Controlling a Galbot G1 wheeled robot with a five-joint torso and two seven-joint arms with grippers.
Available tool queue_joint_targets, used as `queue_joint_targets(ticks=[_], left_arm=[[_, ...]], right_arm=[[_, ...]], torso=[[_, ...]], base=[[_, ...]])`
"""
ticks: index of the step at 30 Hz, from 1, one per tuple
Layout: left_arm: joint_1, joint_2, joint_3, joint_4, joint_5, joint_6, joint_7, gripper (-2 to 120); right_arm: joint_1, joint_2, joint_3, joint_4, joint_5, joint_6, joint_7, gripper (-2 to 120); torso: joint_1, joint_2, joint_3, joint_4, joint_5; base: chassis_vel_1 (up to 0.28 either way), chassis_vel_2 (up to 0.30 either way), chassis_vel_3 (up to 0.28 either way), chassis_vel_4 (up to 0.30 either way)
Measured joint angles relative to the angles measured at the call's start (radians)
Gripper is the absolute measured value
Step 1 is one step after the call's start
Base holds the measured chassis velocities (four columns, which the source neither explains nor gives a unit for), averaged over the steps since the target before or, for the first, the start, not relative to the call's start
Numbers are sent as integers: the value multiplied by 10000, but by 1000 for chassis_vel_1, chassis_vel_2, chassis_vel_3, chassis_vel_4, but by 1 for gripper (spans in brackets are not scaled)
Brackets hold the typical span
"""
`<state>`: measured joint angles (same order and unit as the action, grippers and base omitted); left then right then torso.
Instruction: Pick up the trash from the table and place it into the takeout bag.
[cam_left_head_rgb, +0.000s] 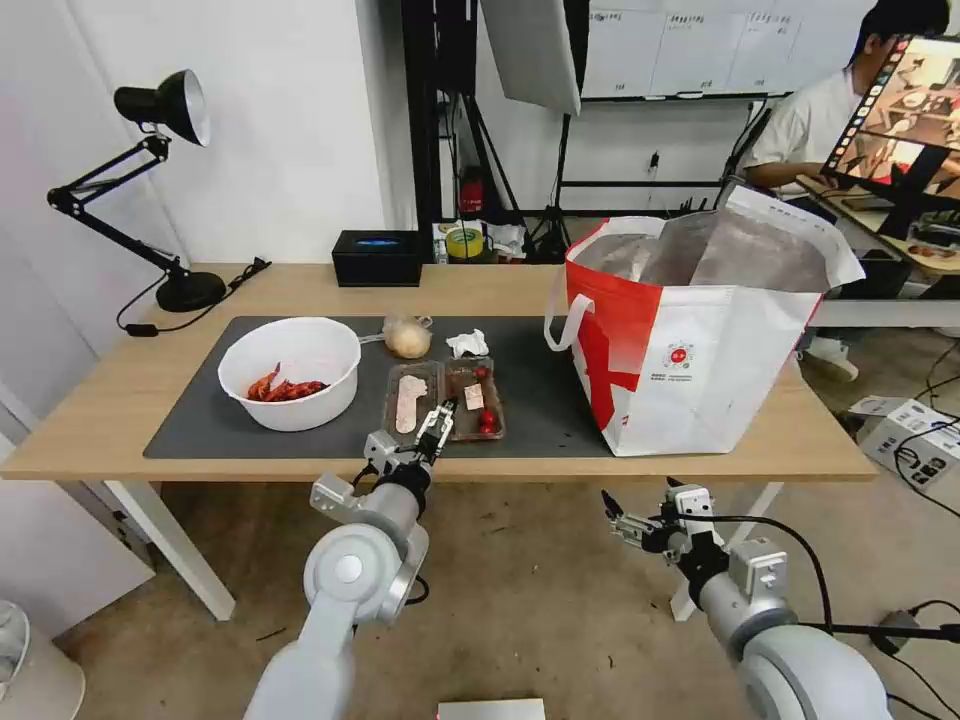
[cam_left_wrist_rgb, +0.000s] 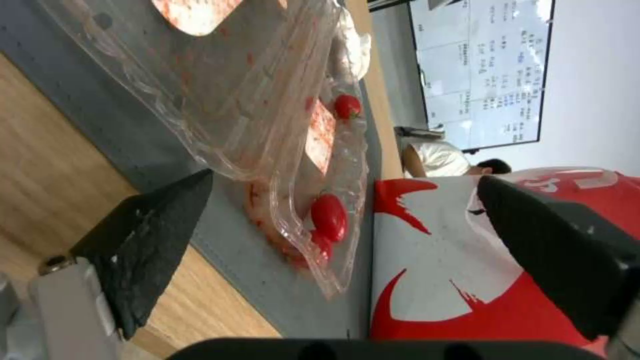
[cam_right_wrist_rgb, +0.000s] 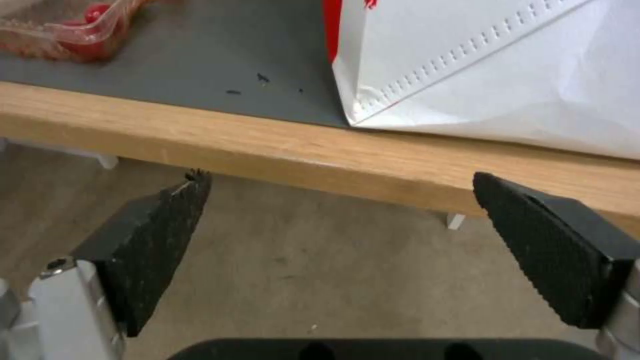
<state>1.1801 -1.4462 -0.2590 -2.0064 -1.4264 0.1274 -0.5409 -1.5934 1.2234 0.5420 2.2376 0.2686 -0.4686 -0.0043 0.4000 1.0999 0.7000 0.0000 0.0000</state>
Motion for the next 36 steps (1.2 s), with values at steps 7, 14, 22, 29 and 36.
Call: queue_joint_targets(ticks=[7,14,22,29,36], left_arm=[[-72,-22,-60,46,-49,-102,-5,100],[-104,-147,-110,-1,-149,-535,386,100],[-83,-147,-122,-166,-179,-744,765,100],[-182,-104,-121,-195,-176,-747,815,100],[-253,-78,-32,-202,-175,-725,998,100]], right_arm=[[-3,64,-51,-22,-36,5,0,100],[-5,79,-75,-65,-47,7,0,100],[-32,170,-115,-145,-113,48,-1,100],[-48,200,-121,-187,-175,79,-2,100],[-95,228,-123,-192,-207,82,-15,100]], torso=[[0,2,0,0,0],[0,1,0,0,0],[0,2,0,0,0],[0,1,0,0,0],[0,1,0,0,0]], base=[[0,0,0,0],[0,0,0,0],[0,0,0,0],[0,0,0,0],[0,0,0,0]])
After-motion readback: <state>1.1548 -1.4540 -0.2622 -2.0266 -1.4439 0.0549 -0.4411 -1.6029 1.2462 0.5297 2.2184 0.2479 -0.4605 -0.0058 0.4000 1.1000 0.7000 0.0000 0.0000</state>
